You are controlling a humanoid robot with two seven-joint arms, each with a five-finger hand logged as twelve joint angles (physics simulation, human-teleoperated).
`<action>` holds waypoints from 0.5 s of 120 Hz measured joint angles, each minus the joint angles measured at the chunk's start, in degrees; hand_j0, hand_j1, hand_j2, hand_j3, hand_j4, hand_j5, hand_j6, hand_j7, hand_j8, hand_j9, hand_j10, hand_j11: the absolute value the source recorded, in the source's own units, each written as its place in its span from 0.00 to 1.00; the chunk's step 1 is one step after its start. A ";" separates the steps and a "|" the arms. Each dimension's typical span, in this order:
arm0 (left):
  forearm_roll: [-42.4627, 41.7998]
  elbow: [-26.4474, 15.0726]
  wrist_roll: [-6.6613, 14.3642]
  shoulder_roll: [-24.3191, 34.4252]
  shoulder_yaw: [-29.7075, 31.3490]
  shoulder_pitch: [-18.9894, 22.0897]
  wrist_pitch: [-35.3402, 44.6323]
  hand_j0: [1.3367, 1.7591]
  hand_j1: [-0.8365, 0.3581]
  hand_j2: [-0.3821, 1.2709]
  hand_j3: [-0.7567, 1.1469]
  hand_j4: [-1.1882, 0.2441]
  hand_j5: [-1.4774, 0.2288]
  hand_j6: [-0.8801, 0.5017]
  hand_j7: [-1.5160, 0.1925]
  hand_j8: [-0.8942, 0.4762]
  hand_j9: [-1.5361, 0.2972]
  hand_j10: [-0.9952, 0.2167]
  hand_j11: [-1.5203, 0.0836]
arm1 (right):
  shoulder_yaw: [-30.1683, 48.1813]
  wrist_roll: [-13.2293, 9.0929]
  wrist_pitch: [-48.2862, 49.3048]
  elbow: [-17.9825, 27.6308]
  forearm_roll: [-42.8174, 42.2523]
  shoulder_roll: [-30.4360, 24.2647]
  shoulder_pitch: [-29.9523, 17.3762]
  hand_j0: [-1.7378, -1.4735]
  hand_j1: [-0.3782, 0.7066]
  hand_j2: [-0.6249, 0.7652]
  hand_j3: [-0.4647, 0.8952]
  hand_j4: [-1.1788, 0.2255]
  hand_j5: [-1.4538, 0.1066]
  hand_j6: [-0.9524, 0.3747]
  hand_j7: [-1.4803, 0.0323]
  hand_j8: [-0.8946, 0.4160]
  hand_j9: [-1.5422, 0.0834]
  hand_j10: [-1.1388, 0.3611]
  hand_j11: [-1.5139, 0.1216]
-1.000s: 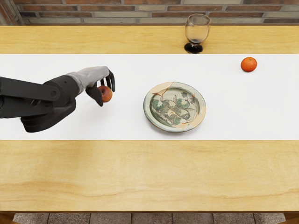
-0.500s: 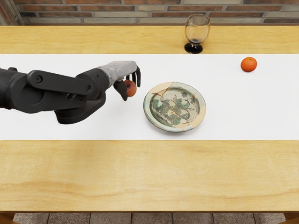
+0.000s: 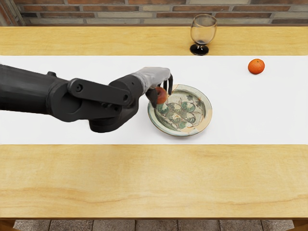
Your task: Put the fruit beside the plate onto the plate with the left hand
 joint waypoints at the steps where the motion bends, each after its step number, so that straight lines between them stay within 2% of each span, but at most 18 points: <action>1: -0.08 0.15 -0.01 -0.23 -0.01 0.00 -0.01 0.76 0.45 0.47 0.40 0.35 0.30 0.28 0.34 0.30 0.33 0.24 0.37 | 0.00 0.00 0.00 0.00 0.00 0.00 0.00 0.30 0.06 0.45 0.34 0.82 0.91 0.70 0.95 0.66 0.93 0.74 0.90; 30: -1.49 3.76 -0.01 -3.14 -0.10 0.58 -1.47 0.76 0.45 0.47 0.40 0.35 0.31 0.28 0.35 0.30 0.33 0.25 0.37 | 0.00 0.00 0.00 0.00 0.00 0.00 0.00 0.30 0.06 0.45 0.34 0.82 0.91 0.70 0.95 0.66 0.93 0.74 0.90; 60: -3.16 4.67 -0.04 -3.14 -0.22 1.53 -6.83 0.76 0.46 0.46 0.40 0.35 0.32 0.27 0.35 0.30 0.34 0.25 0.38 | 0.00 0.00 0.00 0.00 0.00 0.00 0.00 0.30 0.06 0.45 0.34 0.82 0.91 0.70 0.95 0.66 0.93 0.74 0.90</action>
